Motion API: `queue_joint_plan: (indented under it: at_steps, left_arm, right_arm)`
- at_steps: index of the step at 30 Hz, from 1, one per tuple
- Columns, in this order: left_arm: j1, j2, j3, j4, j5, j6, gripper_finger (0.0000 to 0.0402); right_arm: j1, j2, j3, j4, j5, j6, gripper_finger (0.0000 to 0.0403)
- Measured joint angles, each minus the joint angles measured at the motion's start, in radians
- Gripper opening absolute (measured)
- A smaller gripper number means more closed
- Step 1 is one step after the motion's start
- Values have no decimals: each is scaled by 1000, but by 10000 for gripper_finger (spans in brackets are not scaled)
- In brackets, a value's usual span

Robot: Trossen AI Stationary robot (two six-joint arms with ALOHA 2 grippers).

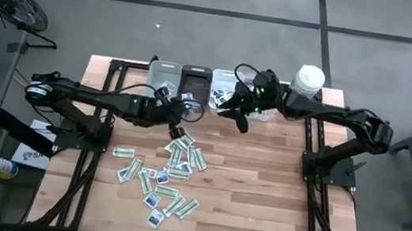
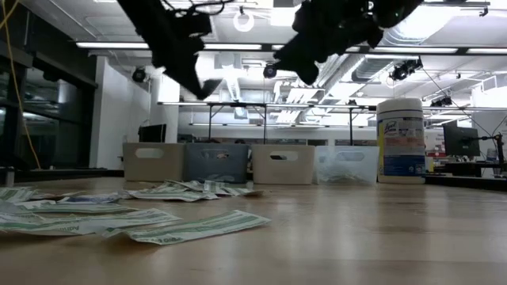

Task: Pick & Place First Aid Supplies
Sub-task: Put the black towelette pack into the white bin

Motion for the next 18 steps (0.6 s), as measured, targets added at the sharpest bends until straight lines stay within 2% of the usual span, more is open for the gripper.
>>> queue_joint_plan:
  at_steps: [4,8,13,18]
  left_arm:
    - [0,0,1,105,-81,28,0]
    - [0,13,2,237,-135,122,0]
    - [14,21,4,346,-145,226,0]
    - [27,21,2,373,-144,246,0]
  right_arm:
    - [50,0,-78,258,17,39,129]
    - [97,0,-142,439,113,35,129]
    - [127,0,-163,486,233,-20,129]
    - [122,0,-164,521,260,-17,142]
